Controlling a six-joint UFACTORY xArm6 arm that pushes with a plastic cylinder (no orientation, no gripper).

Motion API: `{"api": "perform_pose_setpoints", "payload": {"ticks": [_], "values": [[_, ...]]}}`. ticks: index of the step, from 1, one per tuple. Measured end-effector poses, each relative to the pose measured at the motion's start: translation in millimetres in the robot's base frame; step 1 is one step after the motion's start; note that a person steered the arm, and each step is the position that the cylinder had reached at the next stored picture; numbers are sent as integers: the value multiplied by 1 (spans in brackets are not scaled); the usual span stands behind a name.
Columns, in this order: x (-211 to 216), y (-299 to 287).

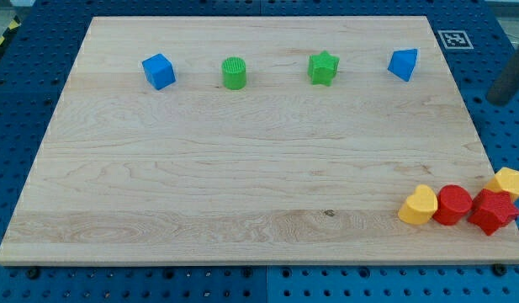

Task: Move the blue triangle into the red circle

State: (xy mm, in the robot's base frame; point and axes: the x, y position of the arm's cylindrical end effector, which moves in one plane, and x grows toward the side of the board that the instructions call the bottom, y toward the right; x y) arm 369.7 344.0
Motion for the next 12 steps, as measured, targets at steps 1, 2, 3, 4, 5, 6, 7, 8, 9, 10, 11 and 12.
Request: {"api": "perform_pose_setpoints", "payload": {"ticks": [1, 2, 3, 4, 5, 6, 7, 8, 9, 10, 11, 12], "values": [[-60, -31], [-88, -93], [-66, -128], [-7, -126], [2, -123], [-29, -119], [1, -119], [53, -121], [77, -133], [49, -135], [8, -153], [-9, -121]]}}
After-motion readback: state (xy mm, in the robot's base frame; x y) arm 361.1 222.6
